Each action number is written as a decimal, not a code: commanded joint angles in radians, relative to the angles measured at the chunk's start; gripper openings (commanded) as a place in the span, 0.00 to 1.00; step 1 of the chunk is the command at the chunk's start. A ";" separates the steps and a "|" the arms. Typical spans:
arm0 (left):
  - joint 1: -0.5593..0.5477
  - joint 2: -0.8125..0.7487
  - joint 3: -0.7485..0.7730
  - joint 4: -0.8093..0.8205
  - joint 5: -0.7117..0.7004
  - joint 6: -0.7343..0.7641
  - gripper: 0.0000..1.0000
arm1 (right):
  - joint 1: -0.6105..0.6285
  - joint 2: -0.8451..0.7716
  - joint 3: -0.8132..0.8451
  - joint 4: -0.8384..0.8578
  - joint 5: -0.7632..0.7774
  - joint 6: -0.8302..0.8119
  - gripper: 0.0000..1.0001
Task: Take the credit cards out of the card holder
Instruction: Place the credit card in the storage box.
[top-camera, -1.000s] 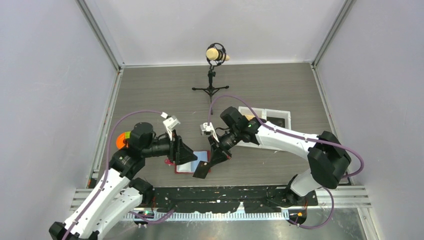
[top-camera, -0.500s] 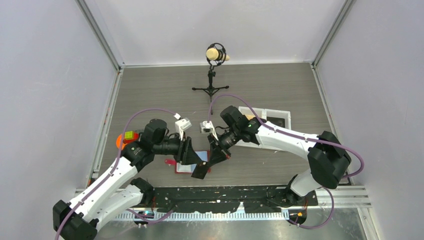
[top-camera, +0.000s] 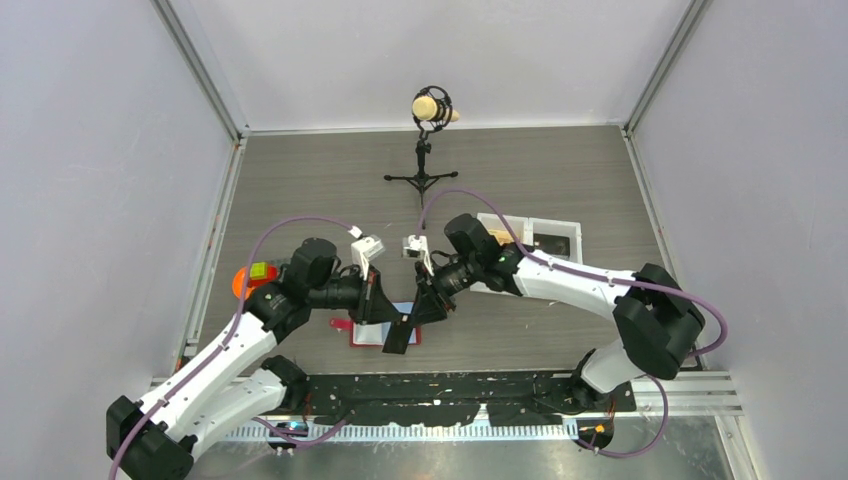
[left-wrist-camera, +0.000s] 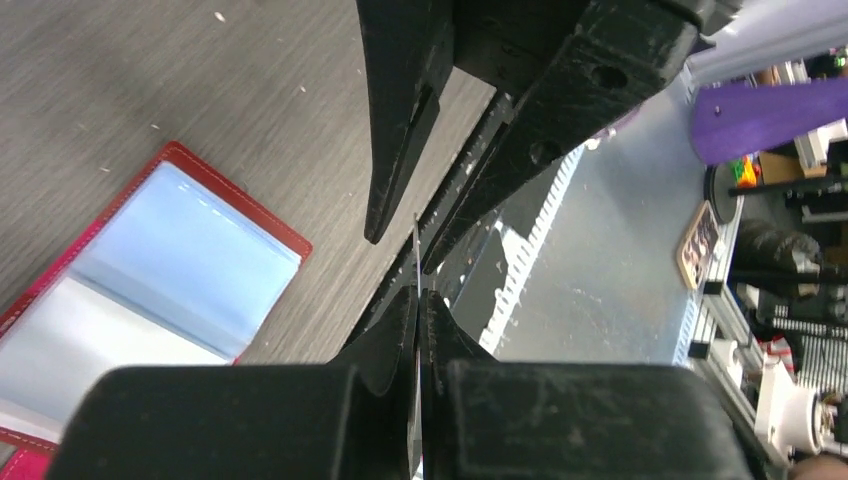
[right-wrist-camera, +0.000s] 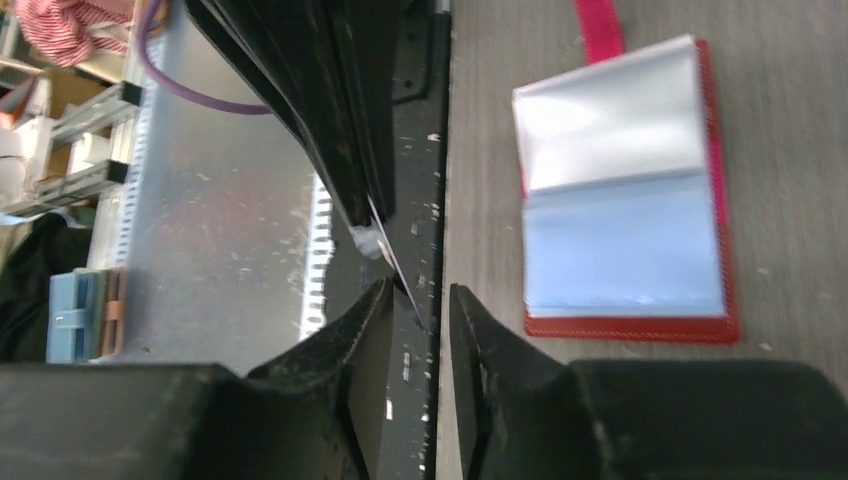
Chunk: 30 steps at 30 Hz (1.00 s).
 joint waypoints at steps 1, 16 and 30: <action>0.012 -0.034 -0.019 0.139 -0.095 -0.117 0.00 | -0.034 -0.081 -0.104 0.329 0.145 0.225 0.39; 0.052 -0.282 -0.275 0.580 -0.628 -0.680 0.00 | -0.120 -0.259 -0.470 1.015 0.553 0.757 0.53; 0.049 -0.319 -0.473 0.951 -0.918 -0.980 0.00 | -0.093 -0.060 -0.528 1.465 0.750 1.078 0.52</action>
